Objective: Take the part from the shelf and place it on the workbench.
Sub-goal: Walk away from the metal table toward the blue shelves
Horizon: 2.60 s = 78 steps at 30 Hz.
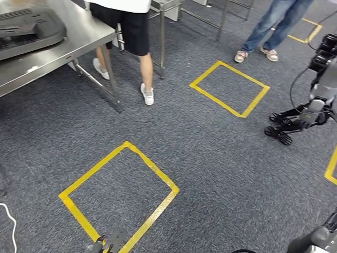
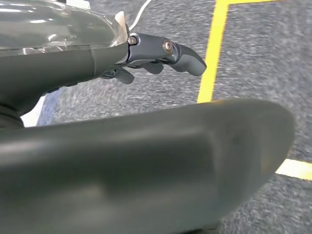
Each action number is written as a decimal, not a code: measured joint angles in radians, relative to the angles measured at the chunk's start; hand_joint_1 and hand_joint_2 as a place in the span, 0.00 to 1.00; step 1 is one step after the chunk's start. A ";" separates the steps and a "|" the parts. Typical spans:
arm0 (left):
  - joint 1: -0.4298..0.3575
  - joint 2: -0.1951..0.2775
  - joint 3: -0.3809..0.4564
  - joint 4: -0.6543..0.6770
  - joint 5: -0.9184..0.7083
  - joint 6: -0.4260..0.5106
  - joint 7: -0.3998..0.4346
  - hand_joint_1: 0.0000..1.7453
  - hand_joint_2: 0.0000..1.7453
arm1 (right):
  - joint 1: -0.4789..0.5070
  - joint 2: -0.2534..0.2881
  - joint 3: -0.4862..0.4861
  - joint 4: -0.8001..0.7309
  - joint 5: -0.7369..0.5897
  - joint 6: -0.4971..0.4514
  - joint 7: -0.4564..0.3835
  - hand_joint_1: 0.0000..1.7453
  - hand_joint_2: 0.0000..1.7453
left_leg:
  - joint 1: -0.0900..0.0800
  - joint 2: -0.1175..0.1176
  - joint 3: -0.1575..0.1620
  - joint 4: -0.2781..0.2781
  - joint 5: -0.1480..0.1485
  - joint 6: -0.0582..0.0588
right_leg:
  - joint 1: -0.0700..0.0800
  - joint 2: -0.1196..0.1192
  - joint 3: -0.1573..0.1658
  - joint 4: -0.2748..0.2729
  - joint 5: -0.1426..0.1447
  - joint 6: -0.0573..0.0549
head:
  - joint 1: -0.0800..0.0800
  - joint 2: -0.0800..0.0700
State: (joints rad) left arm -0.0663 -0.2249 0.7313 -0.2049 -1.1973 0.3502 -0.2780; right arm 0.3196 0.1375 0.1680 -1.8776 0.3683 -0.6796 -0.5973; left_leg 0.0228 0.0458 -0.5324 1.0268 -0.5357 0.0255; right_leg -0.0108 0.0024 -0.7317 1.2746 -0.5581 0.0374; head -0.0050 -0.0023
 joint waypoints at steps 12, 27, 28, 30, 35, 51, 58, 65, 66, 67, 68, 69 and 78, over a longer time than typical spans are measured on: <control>0.004 -0.001 0.000 0.000 0.001 0.000 0.005 0.00 0.00 | -0.001 0.007 -0.001 0.001 -0.003 0.001 -0.012 0.00 0.00 | -0.008 -0.022 -0.061 0.194 -0.130 -0.030 | 0.021 -0.006 0.136 -0.266 0.088 -0.067 | -0.008 0.000; 0.005 0.001 0.001 0.000 0.004 0.006 0.002 0.00 0.00 | 0.000 0.010 -0.001 0.006 -0.002 0.002 -0.013 0.00 0.00 | -0.003 -0.054 -0.017 -0.008 0.025 0.006 | 0.006 0.026 0.051 -0.077 -0.010 -0.010 | 0.000 0.000; 0.006 0.002 0.001 0.000 0.004 0.006 0.003 0.00 0.00 | 0.000 0.010 -0.001 0.007 -0.002 0.002 -0.013 0.00 0.00 | -0.004 -0.039 -0.015 -0.008 0.022 0.006 | 0.001 0.015 0.018 -0.019 -0.029 -0.004 | 0.000 0.000; 0.007 0.003 0.002 0.000 0.004 0.006 0.004 0.00 0.00 | 0.003 0.010 -0.002 0.009 -0.002 0.002 -0.013 0.00 0.00 | -0.003 -0.013 -0.010 -0.008 0.016 0.003 | -0.009 0.005 -0.001 0.007 -0.016 0.006 | 0.000 0.000; 0.004 0.004 0.002 0.000 0.004 0.006 0.003 0.00 0.00 | 0.002 0.010 -0.002 0.012 -0.002 0.002 -0.013 0.00 0.00 | -0.005 0.031 0.017 -0.011 -0.008 -0.026 | -0.005 -0.061 0.119 -0.241 0.090 0.001 | -0.001 0.000; 0.010 0.006 0.004 0.000 0.004 0.006 0.003 0.00 0.00 | 0.011 0.016 -0.002 0.012 -0.002 -0.002 -0.013 0.00 0.00 | -0.019 -0.136 -0.056 0.015 0.042 0.000 | 0.017 0.128 0.145 -0.250 0.069 -0.058 | -0.007 0.000; 0.009 0.002 0.005 0.000 0.003 0.006 0.003 0.00 0.00 | 0.012 0.016 -0.003 0.012 -0.002 -0.006 -0.013 0.00 0.00 | -0.012 -0.049 -0.022 -0.021 0.036 0.011 | 0.010 0.022 0.043 -0.053 -0.030 -0.019 | -0.003 0.000; 0.008 0.002 0.007 0.000 0.003 0.006 0.004 0.00 0.00 | 0.013 0.015 -0.004 0.015 -0.002 -0.006 -0.012 0.00 0.00 | -0.009 0.029 0.012 -0.022 0.003 -0.017 | 0.002 -0.059 0.121 -0.240 0.091 -0.009 | -0.004 0.000; 0.007 0.002 0.007 0.000 0.003 0.006 0.003 0.00 0.00 | 0.013 0.015 -0.005 0.016 -0.002 -0.006 -0.012 0.00 0.00 | -0.010 0.036 0.016 -0.023 0.000 -0.023 | 0.008 -0.063 0.126 -0.252 0.087 -0.016 | -0.004 0.000; 0.006 0.001 0.007 0.000 0.003 0.006 0.003 0.00 0.00 | 0.014 0.015 -0.005 0.016 -0.002 -0.006 -0.012 0.00 0.00 | -0.010 0.044 0.019 -0.025 -0.003 -0.030 | 0.012 -0.053 0.125 -0.252 0.086 -0.025 | -0.004 0.000; 0.004 0.000 0.007 0.000 0.003 0.006 0.003 0.00 0.00 | 0.015 0.015 -0.006 0.016 -0.002 -0.006 -0.012 0.00 0.00 | -0.008 0.048 0.024 -0.026 -0.007 -0.036 | 0.012 -0.043 0.126 -0.255 0.085 -0.033 | -0.004 0.000; 0.002 -0.001 0.007 0.000 0.003 0.006 0.003 0.00 0.00 | 0.015 0.015 -0.006 0.015 -0.002 -0.006 -0.012 0.00 0.00 | -0.005 0.042 0.026 -0.022 -0.014 -0.041 | 0.011 -0.034 0.129 -0.258 0.085 -0.040 | -0.005 0.000; 0.009 -0.001 0.008 0.000 0.003 0.004 0.002 0.00 0.00 | 0.012 0.017 -0.008 0.015 0.000 -0.006 -0.013 0.00 0.00 | -0.005 -0.060 -0.102 0.150 -0.020 -0.028 | 0.012 0.084 0.159 -0.266 0.072 -0.063 | -0.011 0.000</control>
State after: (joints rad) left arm -0.0578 -0.2258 0.7389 -0.2049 -1.1940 0.3543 -0.2758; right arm 0.3314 0.1541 0.1602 -1.8630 0.3680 -0.6851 -0.6100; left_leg 0.0178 -0.0144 -0.6339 1.1771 -0.5552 -0.0028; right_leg 0.0010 0.0860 -0.5730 1.0089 -0.4864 -0.0260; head -0.0156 -0.0023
